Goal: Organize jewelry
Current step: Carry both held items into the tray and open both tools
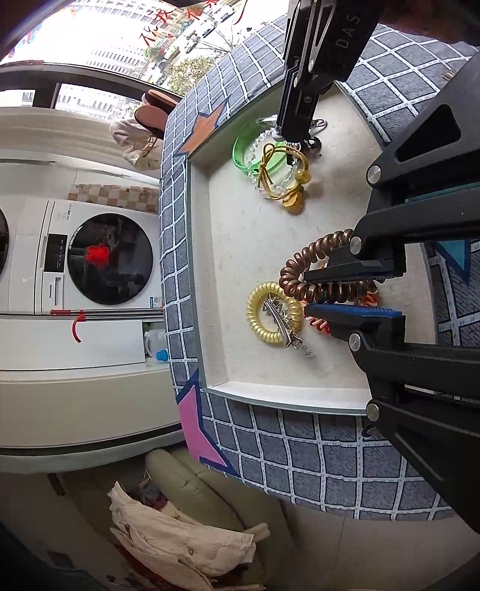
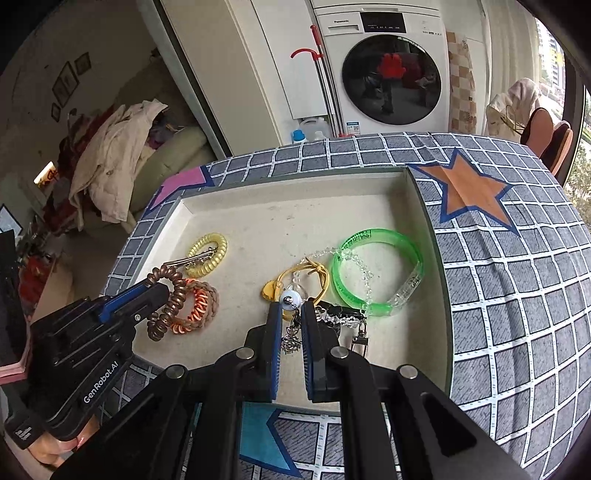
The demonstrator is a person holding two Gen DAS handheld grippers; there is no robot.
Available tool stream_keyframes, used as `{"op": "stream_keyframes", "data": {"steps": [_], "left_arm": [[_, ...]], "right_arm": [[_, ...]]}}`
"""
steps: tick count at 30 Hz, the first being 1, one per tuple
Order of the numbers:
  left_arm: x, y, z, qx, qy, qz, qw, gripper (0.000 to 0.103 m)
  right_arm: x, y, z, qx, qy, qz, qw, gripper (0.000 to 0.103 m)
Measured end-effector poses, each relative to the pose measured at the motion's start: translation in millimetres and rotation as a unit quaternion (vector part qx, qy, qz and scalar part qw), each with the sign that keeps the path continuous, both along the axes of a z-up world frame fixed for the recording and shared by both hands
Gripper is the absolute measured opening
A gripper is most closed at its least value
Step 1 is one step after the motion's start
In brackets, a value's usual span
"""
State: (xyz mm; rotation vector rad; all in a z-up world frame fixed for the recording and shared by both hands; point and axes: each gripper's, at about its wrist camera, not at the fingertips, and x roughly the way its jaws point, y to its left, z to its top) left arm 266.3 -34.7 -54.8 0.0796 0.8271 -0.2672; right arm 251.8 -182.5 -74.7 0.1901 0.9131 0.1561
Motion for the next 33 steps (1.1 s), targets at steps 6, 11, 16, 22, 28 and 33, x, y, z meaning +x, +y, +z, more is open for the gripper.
{"op": "stream_keyframes", "data": {"steps": [6,11,16,22,28,33], "left_arm": [[6,-3,-12,0.014,0.006,0.006,0.9999,0.031],[12,-5,-17,0.021,0.003,0.012,0.9997,0.031],[18,-7,-25,0.032,0.004,0.019,0.9993,0.031],[16,-10,-28,0.051,-0.004,0.016,0.9986,0.031],[14,-8,-25,0.043,-0.004,0.021,0.9988,0.031],[11,-10,-22,0.050,-0.007,0.021,0.9985,0.031]], "right_arm": [[13,-1,-11,-0.010,0.004,-0.009,1.000,0.011],[22,-3,-12,-0.022,0.000,-0.018,1.000,0.011],[24,-1,-14,-0.027,-0.004,-0.014,1.000,0.012],[23,0,-14,-0.025,-0.002,-0.013,1.000,0.012],[20,-1,-12,-0.017,0.001,-0.013,1.000,0.025],[14,0,-6,-0.019,-0.010,-0.015,1.000,0.047]]}}
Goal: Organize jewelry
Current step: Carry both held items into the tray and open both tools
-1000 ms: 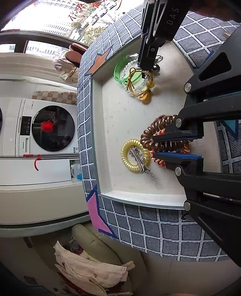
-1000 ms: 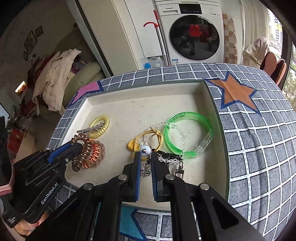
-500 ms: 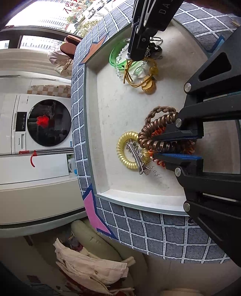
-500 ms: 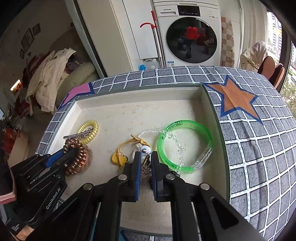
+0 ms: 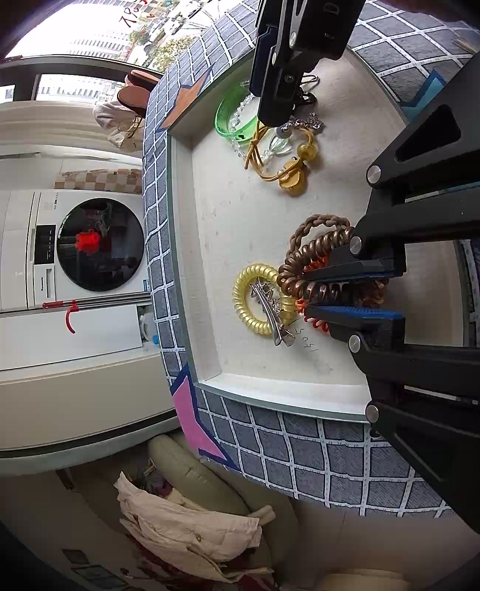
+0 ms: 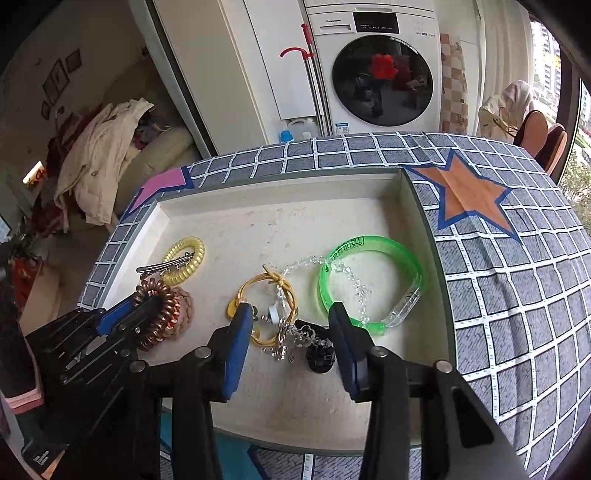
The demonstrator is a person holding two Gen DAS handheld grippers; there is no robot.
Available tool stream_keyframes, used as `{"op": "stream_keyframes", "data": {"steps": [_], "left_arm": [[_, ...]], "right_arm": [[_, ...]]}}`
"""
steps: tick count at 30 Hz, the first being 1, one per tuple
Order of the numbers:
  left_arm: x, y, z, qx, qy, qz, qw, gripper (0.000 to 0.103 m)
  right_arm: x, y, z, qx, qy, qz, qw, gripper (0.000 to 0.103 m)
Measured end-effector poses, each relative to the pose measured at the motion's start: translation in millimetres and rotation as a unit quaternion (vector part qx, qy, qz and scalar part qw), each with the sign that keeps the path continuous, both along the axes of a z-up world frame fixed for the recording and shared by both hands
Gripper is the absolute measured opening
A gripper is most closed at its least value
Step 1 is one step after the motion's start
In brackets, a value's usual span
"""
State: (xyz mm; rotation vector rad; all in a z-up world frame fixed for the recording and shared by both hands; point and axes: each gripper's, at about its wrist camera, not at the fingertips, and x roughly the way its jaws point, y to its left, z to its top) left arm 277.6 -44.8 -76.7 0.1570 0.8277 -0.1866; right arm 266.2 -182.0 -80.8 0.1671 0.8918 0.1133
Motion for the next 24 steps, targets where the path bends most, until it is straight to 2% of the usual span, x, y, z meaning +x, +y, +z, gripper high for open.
{"op": "stream_keyframes", "data": {"steps": [20,22,23,24], "left_arm": [[-6,-1,12,0.021,-0.010,0.008,0.9997,0.032],[-9,0,16,0.026,-0.017,0.015,0.9994,0.086],[-12,2,19,0.029,-0.030,0.025,0.9988,0.103],[-17,4,24,0.027,-0.050,0.028,0.9980,0.103]], "right_arm": [[-23,-18,11,-0.007,-0.001,-0.018,1.000,0.048],[-25,-19,11,-0.008,0.000,-0.019,1.000,0.050],[-26,-20,11,-0.009,0.001,-0.020,1.000,0.051],[-27,-21,12,-0.009,0.001,-0.020,1.000,0.051]]}}
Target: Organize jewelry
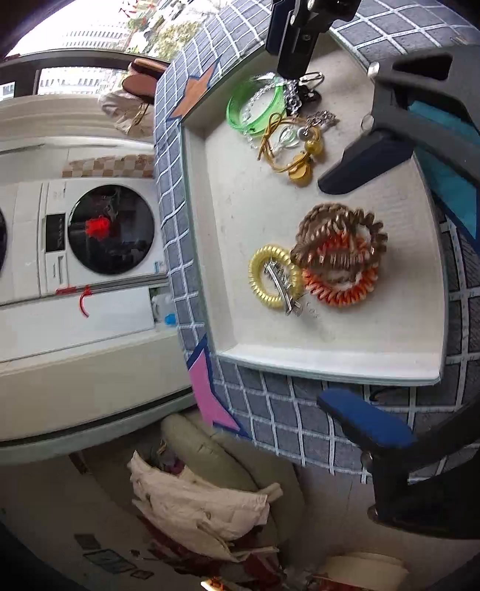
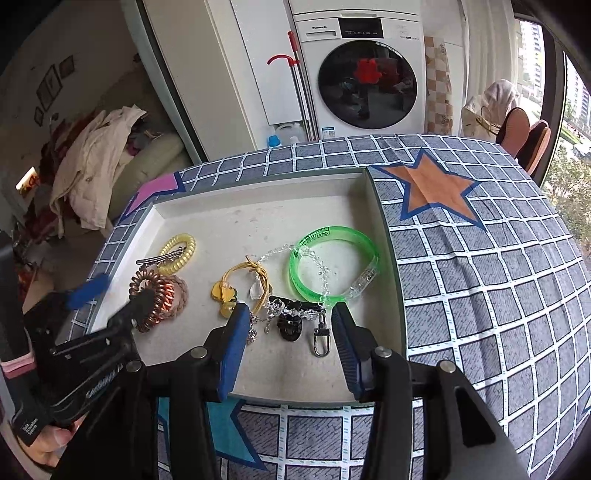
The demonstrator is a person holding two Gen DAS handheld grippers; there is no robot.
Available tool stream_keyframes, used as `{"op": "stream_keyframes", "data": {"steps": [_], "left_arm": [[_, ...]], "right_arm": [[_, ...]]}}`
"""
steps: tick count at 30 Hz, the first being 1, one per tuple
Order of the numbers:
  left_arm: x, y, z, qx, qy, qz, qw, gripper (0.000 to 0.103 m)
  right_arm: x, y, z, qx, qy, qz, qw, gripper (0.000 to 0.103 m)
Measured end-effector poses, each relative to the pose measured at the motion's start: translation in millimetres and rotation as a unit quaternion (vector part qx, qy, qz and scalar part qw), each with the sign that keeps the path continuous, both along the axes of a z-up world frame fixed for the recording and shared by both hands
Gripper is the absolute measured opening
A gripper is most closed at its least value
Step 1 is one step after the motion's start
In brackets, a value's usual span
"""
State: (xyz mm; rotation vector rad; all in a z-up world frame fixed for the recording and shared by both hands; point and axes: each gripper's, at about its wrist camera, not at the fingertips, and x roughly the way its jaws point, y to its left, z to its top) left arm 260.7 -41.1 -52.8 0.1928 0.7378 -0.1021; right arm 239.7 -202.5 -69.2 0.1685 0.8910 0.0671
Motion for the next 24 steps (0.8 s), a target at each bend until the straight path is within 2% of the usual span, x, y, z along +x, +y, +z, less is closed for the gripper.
{"op": "stream_keyframes", "data": {"steps": [5,12,22,24], "left_arm": [[-8,2,8,0.003,0.001,-0.007,1.0000,0.103],[-24,13,8,-0.011,0.015,0.012,0.9998,0.103],[-55,27,12,-0.023,0.006,0.033,0.9992,0.103],[-62,26,13,-0.017,-0.003,0.035,0.9992,0.103]], "right_arm": [[-3,1,1,-0.004,0.001,-0.002,1.000,0.056],[-20,12,9,-0.028,-0.024,0.010,0.999,0.084],[-45,16,12,-0.042,-0.047,-0.002,0.998,0.088],[-50,17,13,-0.044,-0.056,-0.008,0.997,0.103]]}}
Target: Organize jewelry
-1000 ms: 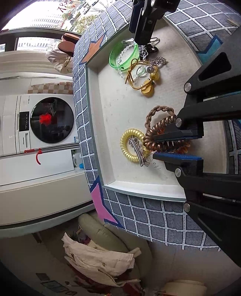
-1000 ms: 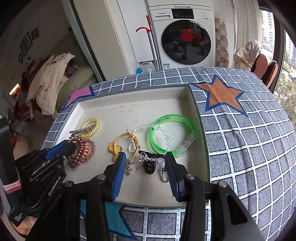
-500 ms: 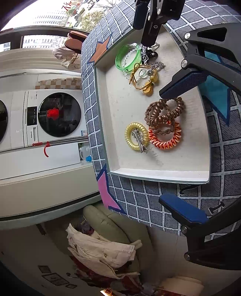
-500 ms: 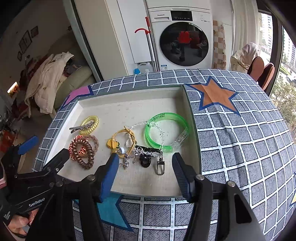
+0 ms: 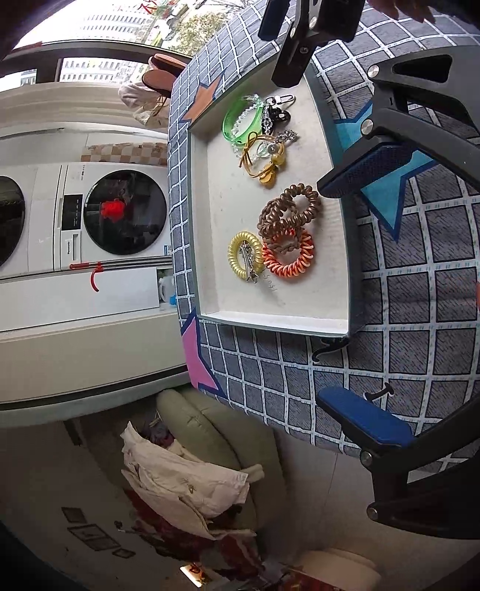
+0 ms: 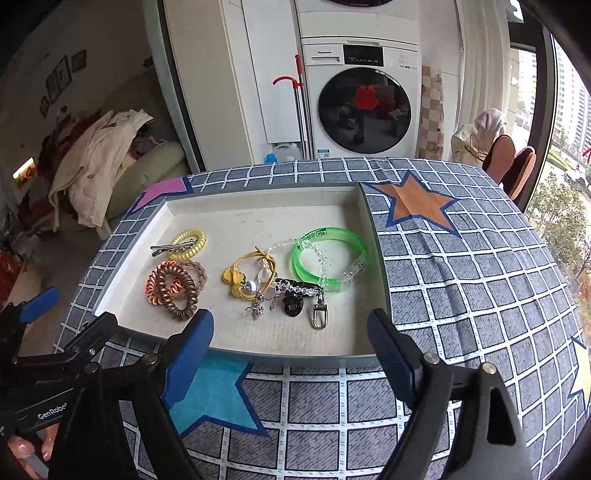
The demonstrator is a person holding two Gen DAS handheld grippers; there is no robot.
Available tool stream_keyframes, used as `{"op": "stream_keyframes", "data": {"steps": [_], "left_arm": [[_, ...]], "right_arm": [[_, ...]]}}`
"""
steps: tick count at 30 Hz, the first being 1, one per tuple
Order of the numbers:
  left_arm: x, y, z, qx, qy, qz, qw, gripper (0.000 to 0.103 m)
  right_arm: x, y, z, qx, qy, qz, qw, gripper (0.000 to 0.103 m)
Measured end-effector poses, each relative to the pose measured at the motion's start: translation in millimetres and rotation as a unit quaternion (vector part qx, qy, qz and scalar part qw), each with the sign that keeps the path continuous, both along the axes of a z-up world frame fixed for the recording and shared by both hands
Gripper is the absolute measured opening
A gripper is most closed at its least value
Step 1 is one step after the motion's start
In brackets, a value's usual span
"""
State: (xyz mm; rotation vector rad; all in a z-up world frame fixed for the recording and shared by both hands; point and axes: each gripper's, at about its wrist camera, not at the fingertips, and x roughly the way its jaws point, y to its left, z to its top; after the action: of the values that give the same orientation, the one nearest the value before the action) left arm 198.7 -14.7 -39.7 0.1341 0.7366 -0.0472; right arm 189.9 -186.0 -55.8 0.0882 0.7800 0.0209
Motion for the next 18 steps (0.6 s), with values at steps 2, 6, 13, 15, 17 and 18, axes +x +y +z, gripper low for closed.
{"op": "stream_keyframes", "data": {"steps": [2,6,13,15,17,18], "left_arm": [[-7,0,1,-0.001,-0.005,0.000,1.0000,0.103],[-20,3,4,-0.018,-0.010,0.001,0.9998,0.103],[-44,-2,9,-0.014,-0.036,0.003,0.9992,0.103],[-48,-2,9,-0.014,-0.039,0.005,0.9991,0.103],[-51,-1,10,-0.020,-0.037,0.009,0.9991,0.103],[-51,1,10,-0.024,-0.035,0.011,0.9990,0.103]], "right_arm": [[-7,1,2,-0.001,-0.014,-0.002,1.000,0.103],[-20,5,5,-0.005,-0.031,0.001,1.000,0.103],[-40,7,6,-0.023,-0.042,-0.001,0.999,0.103],[-44,6,4,-0.027,-0.041,-0.005,0.999,0.103],[-48,4,3,-0.030,-0.040,-0.009,0.999,0.103],[-50,4,2,-0.031,-0.039,-0.009,0.999,0.103]]}}
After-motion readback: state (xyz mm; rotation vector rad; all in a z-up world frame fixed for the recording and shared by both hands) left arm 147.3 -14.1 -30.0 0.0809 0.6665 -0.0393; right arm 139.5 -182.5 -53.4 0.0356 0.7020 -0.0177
